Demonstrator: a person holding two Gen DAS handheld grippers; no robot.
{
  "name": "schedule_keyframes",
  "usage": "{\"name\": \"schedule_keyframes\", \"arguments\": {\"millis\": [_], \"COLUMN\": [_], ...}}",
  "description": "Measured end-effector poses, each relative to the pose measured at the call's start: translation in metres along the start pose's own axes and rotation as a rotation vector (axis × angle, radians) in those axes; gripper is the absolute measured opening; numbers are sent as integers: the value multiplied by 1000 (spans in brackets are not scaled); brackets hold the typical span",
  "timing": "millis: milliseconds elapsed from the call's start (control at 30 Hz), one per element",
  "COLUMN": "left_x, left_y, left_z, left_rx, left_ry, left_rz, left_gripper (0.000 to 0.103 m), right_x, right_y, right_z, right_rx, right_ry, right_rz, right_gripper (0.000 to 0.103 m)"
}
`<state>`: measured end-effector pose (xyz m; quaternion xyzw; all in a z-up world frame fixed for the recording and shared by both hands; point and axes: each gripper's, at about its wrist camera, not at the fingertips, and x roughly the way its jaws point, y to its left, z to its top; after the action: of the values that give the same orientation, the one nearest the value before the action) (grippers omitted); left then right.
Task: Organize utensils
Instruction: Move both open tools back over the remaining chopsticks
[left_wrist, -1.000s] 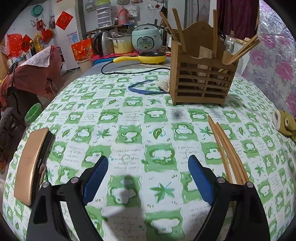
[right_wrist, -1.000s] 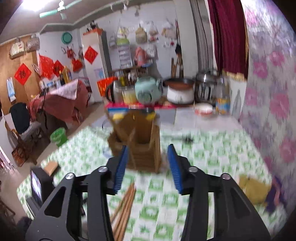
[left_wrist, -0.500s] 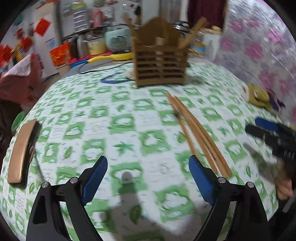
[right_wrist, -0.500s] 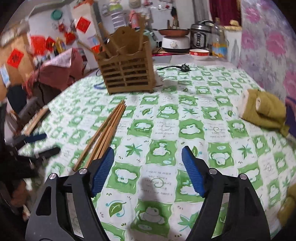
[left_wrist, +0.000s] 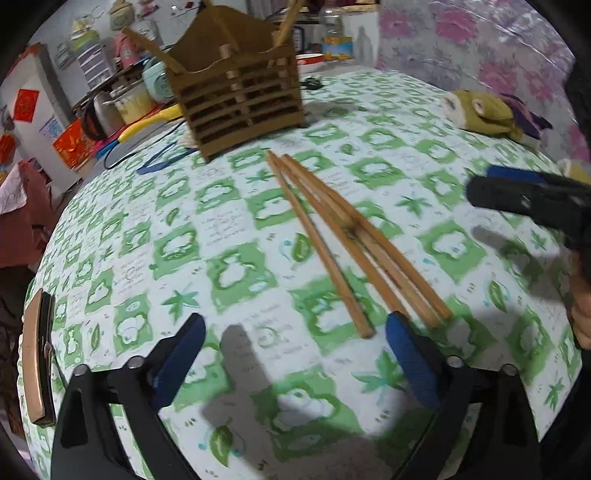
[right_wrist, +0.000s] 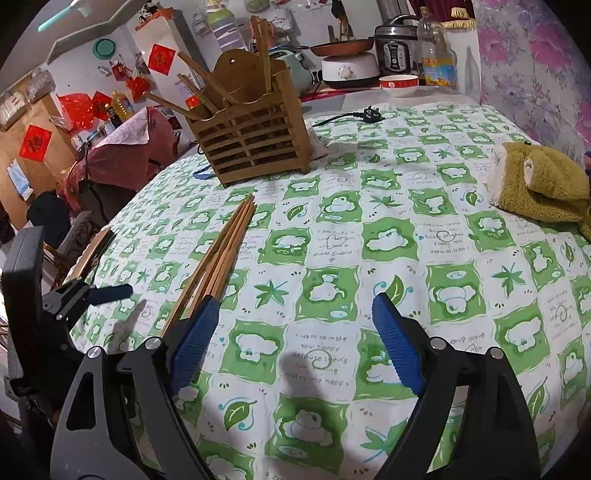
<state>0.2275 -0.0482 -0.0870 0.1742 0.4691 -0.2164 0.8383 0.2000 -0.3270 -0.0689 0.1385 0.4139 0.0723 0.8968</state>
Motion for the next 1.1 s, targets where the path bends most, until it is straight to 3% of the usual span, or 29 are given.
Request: {"name": "schedule_keyframes", "arguments": {"millis": [167,333,733,800,867,900,1000,1100], "left_x": [6,8,2,2,0,-1,-6,-11], "left_y": [44,72,49,46,41,39,33,28], "left_z": [1,-2,-1,-1,-2,-3,-5,-5], "left_rx": [-219,-360,-262,-242,-211,-195,-154,-128], "left_ry": [18,19,-5,-8,-10,-12,-30,-59], "left_rz": [58,-62,-61,-51,-27,-20,-33,-33], "left_gripper": [97,97,97,97,97,97,97,97], "right_x": [-4,-3,9,15,17,17,6,2], "right_y": [17,57,78,73,58,46,27,33], "right_z": [-8,-29,-38,-33,-23,-17,-11,-14], "right_rx": [-120,-367,-484,-453,-357,-286,-189,-228], "right_ry": [20,57,119,127,90,82,54,30], "right_rz": [-43,-98,-95,-138,-250,-256,-139,-115], "right_gripper": [83,83,82,76,57,54,49,49]}}
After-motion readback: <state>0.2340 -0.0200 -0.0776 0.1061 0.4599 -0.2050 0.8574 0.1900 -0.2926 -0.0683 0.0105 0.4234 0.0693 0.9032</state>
